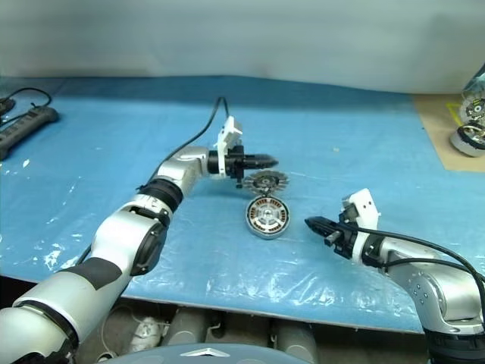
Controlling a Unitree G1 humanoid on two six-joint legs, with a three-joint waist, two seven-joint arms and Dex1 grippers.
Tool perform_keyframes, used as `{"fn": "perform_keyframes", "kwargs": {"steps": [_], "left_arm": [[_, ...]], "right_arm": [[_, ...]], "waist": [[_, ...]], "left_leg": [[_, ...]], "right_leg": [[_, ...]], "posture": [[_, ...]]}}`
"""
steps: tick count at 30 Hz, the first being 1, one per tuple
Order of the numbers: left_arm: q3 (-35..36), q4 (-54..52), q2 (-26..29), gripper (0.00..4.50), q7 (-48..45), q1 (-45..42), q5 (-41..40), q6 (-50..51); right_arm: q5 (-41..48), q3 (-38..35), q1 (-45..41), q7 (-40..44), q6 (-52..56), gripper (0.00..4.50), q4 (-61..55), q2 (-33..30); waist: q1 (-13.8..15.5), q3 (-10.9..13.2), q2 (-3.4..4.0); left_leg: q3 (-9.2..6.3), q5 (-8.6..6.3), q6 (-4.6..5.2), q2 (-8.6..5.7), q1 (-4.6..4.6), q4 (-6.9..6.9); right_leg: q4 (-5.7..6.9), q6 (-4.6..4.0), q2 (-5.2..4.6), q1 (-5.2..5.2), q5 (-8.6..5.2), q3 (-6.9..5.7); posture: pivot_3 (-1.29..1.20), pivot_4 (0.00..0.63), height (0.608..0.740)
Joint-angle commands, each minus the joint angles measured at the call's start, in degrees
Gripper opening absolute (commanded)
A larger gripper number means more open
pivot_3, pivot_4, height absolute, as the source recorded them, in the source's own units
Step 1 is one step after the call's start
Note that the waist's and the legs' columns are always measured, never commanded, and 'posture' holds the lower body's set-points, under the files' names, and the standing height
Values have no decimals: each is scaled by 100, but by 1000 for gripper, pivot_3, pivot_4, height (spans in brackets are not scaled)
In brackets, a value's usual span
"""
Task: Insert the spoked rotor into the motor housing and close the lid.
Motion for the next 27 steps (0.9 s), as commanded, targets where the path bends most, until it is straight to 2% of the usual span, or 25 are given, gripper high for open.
{"fn": "perform_keyframes", "kwargs": {"steps": [1, 6, 9, 12, 17, 19, 21, 24, 27], "left_arm": [[-212, -87, 94, 26, -521, 77, 264, -42], [-460, -182, -12, 26, -718, 254, 583, -355], [-1010, -436, -59, 26, -555, 760, 1162, -1456], [-1184, -569, -183, 26, -398, 1078, 1315, -1944], [-1251, -785, -162, 26, -568, 1315, 1263, -1936], [-974, -1038, -118, 26, -705, 1181, 885, -1425], [-580, -1687, 5, 26, -875, 1017, 269, -355], [-301, -2860, 308, 26, -832, 1159, -311, 868], [-164, -4036, 832, 0, -660, 1708, -665, 1735]], "right_arm": [[596, -547, -35, -130, 124, 316, -421, 72], [795, -732, 36, -276, 220, 316, -631, -84], [909, -926, 30, -358, 202, 316, -595, -149], [990, -1054, -73, -413, 183, 316, -432, -176], [962, -653, -296, -431, 178, 316, -497, -255], [906, -462, -475, -452, 120, 316, -583, -272], [747, -159, -670, -469, 23, 316, -709, -300], [438, 371, -830, -422, -182, 316, -805, -284], [-72, 1142, -1018, -146, -546, 1152, -588, -317]], "waist": [[4, 0, 0], [22, 0, 0], [27, -1, 2], [41, -1, 1], [38, 0, 0], [17, 0, 0], [5, 4, 4], [0, 8, 5], [-23, 5, 10]], "left_leg": [[0, 1, -1, 0, 2, -1], [0, 0, 0, -1, 8, -5], [0, -1, 1, -1, 16, -13], [-1, 0, 0, -1, 19, -16], [-2, -10, -24, -2, 95, -33], [-2, -7, -29, -2, 120, -45], [-2, -6, -32, -2, 120, -52], [-2, 1, -35, -2, 75, -60], [-1, 9, -16, -3, 29, -53]], "right_leg": [[0, 0, 0, 1, 0, 0], [-7, 0, -2, 13, 0, -2], [-17, 0, -3, 22, -1, -4], [-19, 0, -3, 29, -1, -11], [-44, 5, -3, 98, -4, -12], [-57, 23, -2, 120, -14, -12], [-58, 25, -2, 117, -15, -12], [-47, -1, -2, 65, -1, -12], [-5, -10, -2, 8, -5, -12]], "posture": [[0, 150, 740], [0, 150, 740], [0, 150, 740], [0, 150, 740], [0, 150, 740], [0, 150, 740], [0, 150, 740], [0, 150, 740], [0, 150, 740]]}}
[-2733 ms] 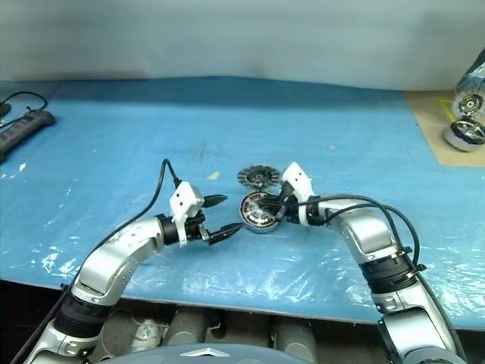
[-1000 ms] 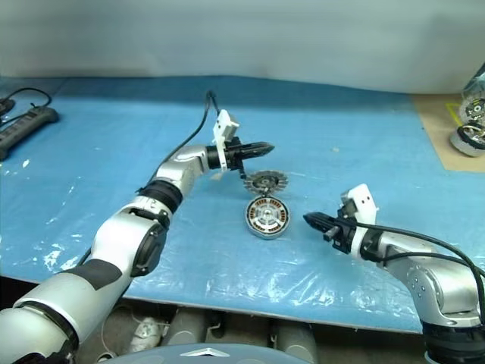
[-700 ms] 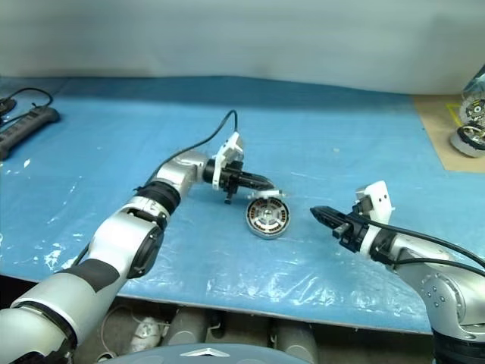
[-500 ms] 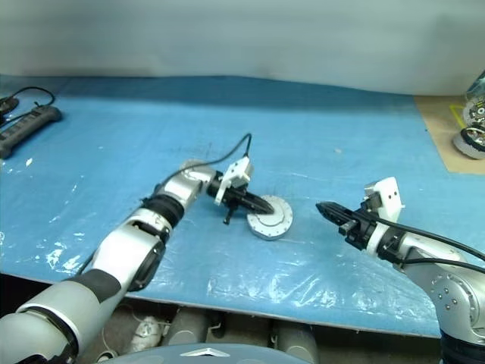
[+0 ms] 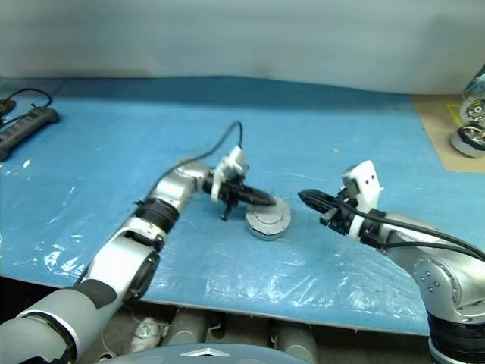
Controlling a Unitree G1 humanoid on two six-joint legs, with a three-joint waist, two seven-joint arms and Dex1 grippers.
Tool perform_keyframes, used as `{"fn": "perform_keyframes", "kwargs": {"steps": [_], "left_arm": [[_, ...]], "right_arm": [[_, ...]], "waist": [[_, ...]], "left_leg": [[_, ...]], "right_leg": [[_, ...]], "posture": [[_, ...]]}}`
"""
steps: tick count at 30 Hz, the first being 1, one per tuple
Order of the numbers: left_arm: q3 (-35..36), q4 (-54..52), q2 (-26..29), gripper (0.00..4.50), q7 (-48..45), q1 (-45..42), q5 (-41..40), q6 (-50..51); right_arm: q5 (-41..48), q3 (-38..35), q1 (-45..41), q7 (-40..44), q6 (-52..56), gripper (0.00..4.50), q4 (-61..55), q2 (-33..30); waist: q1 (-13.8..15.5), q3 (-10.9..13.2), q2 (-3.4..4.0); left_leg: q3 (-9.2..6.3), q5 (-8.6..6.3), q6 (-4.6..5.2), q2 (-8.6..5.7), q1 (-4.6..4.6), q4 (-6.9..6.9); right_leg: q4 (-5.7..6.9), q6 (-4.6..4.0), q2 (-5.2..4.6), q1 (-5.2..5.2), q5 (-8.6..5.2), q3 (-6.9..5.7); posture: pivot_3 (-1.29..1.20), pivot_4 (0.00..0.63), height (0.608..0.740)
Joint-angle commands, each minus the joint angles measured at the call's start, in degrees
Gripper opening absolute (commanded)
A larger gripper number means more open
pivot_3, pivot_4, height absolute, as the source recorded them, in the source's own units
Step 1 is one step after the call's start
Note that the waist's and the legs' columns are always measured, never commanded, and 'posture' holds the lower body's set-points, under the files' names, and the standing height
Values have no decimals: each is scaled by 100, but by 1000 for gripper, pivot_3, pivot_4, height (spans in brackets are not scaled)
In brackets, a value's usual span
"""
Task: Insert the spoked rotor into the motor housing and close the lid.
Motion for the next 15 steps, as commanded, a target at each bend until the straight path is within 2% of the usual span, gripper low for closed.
{"fn": "perform_keyframes", "kwargs": {"steps": [1, 4, 6, 9, 10, 15], "left_arm": [[174, -1337, 474, 0, 124, 648, -524, 1013], [194, -2199, 1047, 0, 368, 1489, -680, 1620], [170, -2668, 1385, 0, 532, 2074, -640, 1620], [220, -3093, 1589, 0, 939, 2628, -560, 1353], [285, -3140, 1566, 0, 1160, 2790, -473, 1028], [305, -3427, 1556, 0, 1948, 3514, -168, 182]], "right_arm": [[-394, 573, -209, 359, -458, 1484, 106, -55], [-599, 924, -387, 908, -730, 2511, 381, -232], [-753, 1088, -496, 1123, -925, 3193, 628, -241], [-970, 1245, -586, 1330, -1145, 4272, 862, -241], [-1041, 1307, -607, 1402, -1214, 4476, 916, -241], [-1769, 1905, -796, 1538, -1664, 4476, 1381, -194]], "waist": [[-18, -5, 8], [-79, -5, 15], [-110, -2, 11], [-83, 0, 9], [-68, 1, 10], [-81, 2, 8]], "left_leg": [[0, 0, 0, 0, -4, 2], [1, -2, -2, 1, -15, 1], [0, -4, -1, 2, -42, 5], [-1, -5, 2, 3, -59, 10], [0, -4, 2, 4, -58, 17], [-1, -14, -17, 7, -21, 41]], "right_leg": [[3, -1, 0, -5, -1, 0], [5, -4, 1, -19, -10, -2], [7, -13, 1, -43, -15, -5], [9, -14, 1, -54, -16, -7], [9, -14, 0, -52, -16, -7], [9, -6, 1, 0, -9, -4]], "posture": [[0, 150, 740], [0, 150, 740], [0, 150, 740], [0, 150, 740], [0, 150, 740], [0, 150, 740]]}}
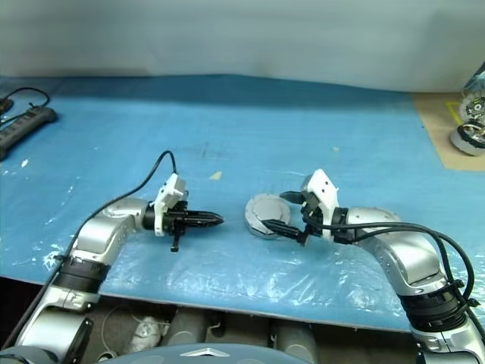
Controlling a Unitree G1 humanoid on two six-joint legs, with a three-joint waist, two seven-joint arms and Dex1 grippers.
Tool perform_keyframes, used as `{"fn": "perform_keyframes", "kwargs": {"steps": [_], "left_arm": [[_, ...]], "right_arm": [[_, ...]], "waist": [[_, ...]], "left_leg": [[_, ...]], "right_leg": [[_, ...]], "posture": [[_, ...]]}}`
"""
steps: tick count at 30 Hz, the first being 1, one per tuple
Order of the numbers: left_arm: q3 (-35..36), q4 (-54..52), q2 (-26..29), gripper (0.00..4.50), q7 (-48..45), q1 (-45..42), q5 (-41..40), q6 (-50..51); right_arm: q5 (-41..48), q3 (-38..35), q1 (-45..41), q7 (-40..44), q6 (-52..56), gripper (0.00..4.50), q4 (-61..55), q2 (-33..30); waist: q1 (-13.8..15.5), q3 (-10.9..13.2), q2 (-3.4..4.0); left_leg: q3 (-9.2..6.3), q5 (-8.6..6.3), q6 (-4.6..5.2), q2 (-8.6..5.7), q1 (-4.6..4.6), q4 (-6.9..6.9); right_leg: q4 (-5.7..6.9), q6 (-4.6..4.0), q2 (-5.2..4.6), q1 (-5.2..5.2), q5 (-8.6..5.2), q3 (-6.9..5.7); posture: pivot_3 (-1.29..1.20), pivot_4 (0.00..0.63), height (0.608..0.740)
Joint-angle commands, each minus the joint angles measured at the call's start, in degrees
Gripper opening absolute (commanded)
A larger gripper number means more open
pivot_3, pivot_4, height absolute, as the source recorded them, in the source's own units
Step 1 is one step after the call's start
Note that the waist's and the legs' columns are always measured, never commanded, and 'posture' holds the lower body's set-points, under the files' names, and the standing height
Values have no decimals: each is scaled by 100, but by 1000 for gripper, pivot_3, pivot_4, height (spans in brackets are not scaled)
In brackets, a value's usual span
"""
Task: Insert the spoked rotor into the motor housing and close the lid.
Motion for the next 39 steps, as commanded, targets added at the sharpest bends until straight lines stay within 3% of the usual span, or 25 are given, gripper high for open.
{"fn": "perform_keyframes", "kwargs": {"steps": [1, 5, 10, 13, 16, 21, 28, 34, 39], "left_arm": [[-48, -90, 42, 0, 496, 351, 436, -940], [-210, 2, -69, 0, 876, 543, 654, -1365], [-425, -165, -374, 0, 1395, 316, 701, -1024], [-513, -262, -453, 0, 1533, 137, 650, -799], [-574, -195, -515, 0, 1703, 22, 740, -840], [-636, -130, -653, 0, 1904, 21, 729, -901], [-595, -365, -573, 0, 1941, 331, 605, -843], [-564, -684, -403, 0, 1955, 460, 494, -688], [-571, -990, -386, 0, 2129, 454, 418, -367]], "right_arm": [[-646, 373, -240, 33, -508, 4476, 340, 38], [-1134, 632, -367, 90, -884, 4476, 740, 85], [-1300, 652, -409, 163, -1043, 4476, 966, 201], [-1263, 647, -364, 347, -1031, 3875, 919, 179], [-1271, 644, -373, 388, -986, 2971, 902, 213], [-834, 376, -581, 253, -370, 2974, 877, 585], [-929, 495, -681, 216, 17, 2974, 831, 712], [-1612, 1070, -446, 289, -392, 2974, 1052, 461], [-1451, 947, -388, 79, -228, 2974, 1334, 894]], "waist": [[-20, 0, 0], [-42, 1, -2], [-45, 0, -3], [-57, 0, -3], [-62, 0, -3], [-85, 0, -3], [-83, 0, -3], [-77, -1, -4], [-91, -12, -21]], "left_leg": [[0, 0, -1, 0, 18, -1], [1, 2, -6, -1, 43, -11], [1, 2, -3, -1, 39, -10], [1, 7, 4, 0, 42, -7], [1, 12, 13, 0, 52, -7], [1, 13, 13, 0, 59, -9], [2, 12, 13, 1, 59, -10], [3, 2, -6, 1, 82, -12], [5, 3, -9, 1, 106, -18]], "right_leg": [[-1, 0, 0, 16, 0, 3], [-1, 2, 2, 31, -1, 8], [-2, 1, 2, 31, 0, 8], [4, 0, 2, 31, 0, 8], [5, 0, 3, 40, 0, 9], [4, 0, 3, 44, 0, 10], [4, -1, 5, 42, 0, 12], [4, -1, 5, 60, 0, 13], [3, 0, 6, 77, -1, 19]], "posture": [[0, 150, 740], [0, 150, 740], [0, 150, 740], [0, 150, 740], [0, 150, 740], [0, 150, 740], [0, 150, 740], [0, 150, 740], [0, 150, 740]]}}
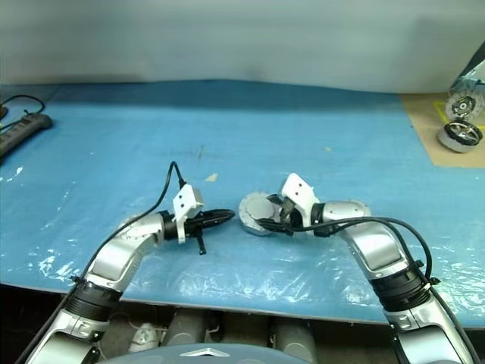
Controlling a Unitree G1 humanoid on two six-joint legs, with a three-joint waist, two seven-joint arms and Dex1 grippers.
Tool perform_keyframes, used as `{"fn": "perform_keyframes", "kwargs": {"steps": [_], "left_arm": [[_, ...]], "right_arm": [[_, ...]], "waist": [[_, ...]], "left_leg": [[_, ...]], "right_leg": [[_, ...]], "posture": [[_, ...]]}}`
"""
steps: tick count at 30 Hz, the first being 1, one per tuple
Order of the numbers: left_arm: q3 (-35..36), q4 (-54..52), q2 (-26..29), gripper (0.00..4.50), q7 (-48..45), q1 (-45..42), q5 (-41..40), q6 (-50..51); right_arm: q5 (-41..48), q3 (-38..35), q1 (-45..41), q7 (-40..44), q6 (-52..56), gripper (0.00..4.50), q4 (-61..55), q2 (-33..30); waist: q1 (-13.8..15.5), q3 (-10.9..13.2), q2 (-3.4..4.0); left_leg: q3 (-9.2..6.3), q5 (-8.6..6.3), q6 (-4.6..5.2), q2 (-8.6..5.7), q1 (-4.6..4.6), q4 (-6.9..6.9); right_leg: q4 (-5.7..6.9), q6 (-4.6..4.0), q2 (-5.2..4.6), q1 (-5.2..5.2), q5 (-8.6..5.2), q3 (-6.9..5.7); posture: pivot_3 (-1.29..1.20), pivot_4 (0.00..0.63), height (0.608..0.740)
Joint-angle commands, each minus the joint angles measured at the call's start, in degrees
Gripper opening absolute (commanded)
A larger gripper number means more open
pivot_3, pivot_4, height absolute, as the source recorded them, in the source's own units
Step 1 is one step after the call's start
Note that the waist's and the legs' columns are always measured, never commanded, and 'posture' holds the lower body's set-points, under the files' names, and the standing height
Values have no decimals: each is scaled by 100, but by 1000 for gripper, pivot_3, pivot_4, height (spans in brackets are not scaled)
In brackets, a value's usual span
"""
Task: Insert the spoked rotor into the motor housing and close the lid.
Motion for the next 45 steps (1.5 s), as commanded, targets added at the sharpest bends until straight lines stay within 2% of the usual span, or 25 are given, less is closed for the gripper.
{"fn": "perform_keyframes", "kwargs": {"steps": [1, 4, 7, 11, 17, 19, 22, 25, 26, 30, 31, 33, 34, 35, 36, 37, 38, 39, 40, 41, 42, 43, 44, 45], "left_arm": [[47, -384, -38, 0, 154, -79, -165, 211], [-39, -450, -118, 0, 271, -197, -142, 327], [-42, -508, -142, 0, 310, -268, -191, 425], [16, -514, -170, 0, 401, -382, -255, 502], [15, -488, -198, 0, 492, -487, -275, 499], [10, -498, -191, 0, 504, -502, -279, 481], [27, -506, -177, 0, 498, -498, -309, 471], [-49, -378, -100, 0, 413, -435, -218, 329], [-87, -314, -74, 0, 391, -422, -173, 290], [-355, 298, -74, 0, 504, -529, 294, -89], [-425, 408, -94, 0, 495, -561, 378, -207], [-499, 545, -190, 0, 469, -602, 436, -376], [-529, 619, -264, 0, 495, -640, 454, -413], [-570, 704, -333, 0, 508, -678, 488, -515], [-604, 781, -392, 0, 514, -712, 516, -585], [-618, 861, -455, 0, 527, -749, 541, -644], [-600, 930, -507, 0, 525, -777, 539, -667], [-571, 1060, -544, 0, 540, -825, 551, -733], [-542, 1191, -566, 0, 559, -872, 571, -808], [-479, 1291, -582, 0, 562, -909, 543, -843], [-414, 1357, -597, 0, 552, -934, 485, -850], [-298, 1367, -624, 0, 538, -960, 343, -766], [-203, 1375, -648, 0, 529, -984, 232, -699], [-80, 1396, -684, 0, 543, -1026, 116, -609]], "right_arm": [[31, 173, 208, -114, 363, 2974, 555, 318], [-547, 539, 266, -101, -37, 2974, 963, 166], [-638, 569, 327, -69, -171, 2974, 1039, 111], [-874, 618, 493, -211, -401, 2974, 1147, 50], [-1248, 760, 503, -627, -732, 2974, 2051, 273], [-1275, 753, 456, -710, -844, 2974, 2265, 377], [-971, 540, 417, -646, -772, 2974, 2381, 522], [-930, 469, 349, -421, -1052, 2974, 2814, 463], [-915, 434, 312, -367, -1137, 2974, 2984, 453], [-683, 203, 113, 63, -1471, 2974, 3588, 466], [-686, 177, 54, 106, -1546, 2974, 3722, 484], [-726, 165, -55, 173, -1713, 2974, 3972, 517], [-745, 173, -89, 216, -1789, 2974, 4048, 527], [-768, 162, -107, 254, -1842, 2974, 4095, 543], [-789, 148, -116, 286, -1887, 2974, 4133, 560], [-795, 141, -127, 312, -1924, 2974, 4173, 575], [-794, 133, -139, 329, -1952, 2974, 4216, 589], [-793, 126, -141, 347, -1980, 2974, 4257, 600], [-810, 122, -135, 359, -2020, 2974, 4293, 606], [-814, 107, -127, 386, -2041, 2974, 4313, 604], [-800, 91, -115, 430, -2056, 2974, 4315, 595], [-742, 60, -90, 528, -2051, 2974, 4266, 563], [-711, 36, -78, 591, -2049, 2974, 4237, 537], [-720, 21, -88, 609, -2074, 2974, 4249, 518]], "waist": [[-15, -3, -5], [-41, -6, -7], [-51, -9, -13], [-50, -17, -17], [-73, -59, -47], [-102, -60, -50], [-142, -63, -32], [-159, -73, -6], [-160, -72, -5], [-125, -70, -2], [-121, -62, 16], [-42, -35, 98], [97, -59, 36], [208, -123, -146], [315, -158, -255], [413, -155, -127], [400, -143, -71], [363, -141, -47], [317, -145, -43], [280, -172, -35], [235, -190, -63], [200, -208, -97], [176, -216, -114], [168, -218, -112]], "left_leg": [[0, 2, -3, 0, 9, -3], [0, 5, -9, 0, 25, -5], [0, 3, -13, 0, 84, -12], [0, 3, -15, -3, 92, -12], [0, 3, -15, -3, 102, -18], [0, 2, -17, -3, 145, -21], [-16, -7, -28, -3, 212, -32], [-44, -20, -43, 1, 215, -75], [-45, -21, -42, 0, 212, -85], [-31, -26, -40, -31, 216, -128], [-29, -27, -42, -32, 216, -139], [-27, -30, -48, -10, 202, -181], [12, -31, -49, 6, 120, -253], [165, -30, -50, 32, 81, -264], [367, -16, -70, 27, 114, -283], [322, -49, -198, -34, 56, -36], [-74, -56, -209, -55, 95, 322], [-336, -156, -213, -146, 185, 444], [-403, -224, -278, -193, 249, 278], [-355, -268, -218, -172, 310, 29], [-324, -219, -201, -123, 310, -41], [-325, -205, -185, -99, 291, -53], [-321, -214, -171, -100, 270, -42], [-322, -221, -162, -95, 273, -43]], "right_leg": [[0, 0, 2, 5, 0, 2], [0, 1, 3, 16, -1, 7], [-8, 45, 3, 68, -26, 9], [-14, 48, 3, 77, -28, 13], [-17, 48, 3, 82, -28, 15], [-27, 52, 3, 104, -31, 15], [-82, 73, 3, 157, -44, -4], [-213, 93, -1, 181, -56, -65], [-230, 117, -4, 181, -72, -68], [-254, 126, -9, 185, -79, -46], [-282, 128, -9, 190, -80, -60], [-348, 132, -25, 215, -84, -169], [-166, 134, -29, 234, -224, -198], [387, 85, -26, 137, -356, -97], [554, 70, -47, 113, -509, 158], [433, 128, -70, 130, -635, 342], [399, 126, 28, 189, -636, 338], [368, 127, 37, 202, -636, 346], [332, 136, 38, 184, -630, 359], [244, 148, 55, 165, -614, 357], [127, 126, 90, 182, -547, 356], [16, 87, 105, 195, -364, 338], [-43, 62, 97, 219, -167, 332], [-69, 63, 98, 239, -168, 325]], "posture": [[0, 150, 740], [0, 150, 740], [0, 150, 740], [0, 150, 740], [0, 150, 740], [0, 150, 740], [0, 150, 740], [0, 150, 740], [0, 150, 740], [0, 150, 740], [0, 150, 740], [0, 150, 740], [0, 150, 740], [0, 150, 740], [0, 150, 740], [0, 150, 740], [0, 150, 740], [0, 150, 740], [0, 150, 740], [0, 150, 740], [0, 150, 740], [0, 150, 740], [0, 150, 740], [0, 150, 740]]}}
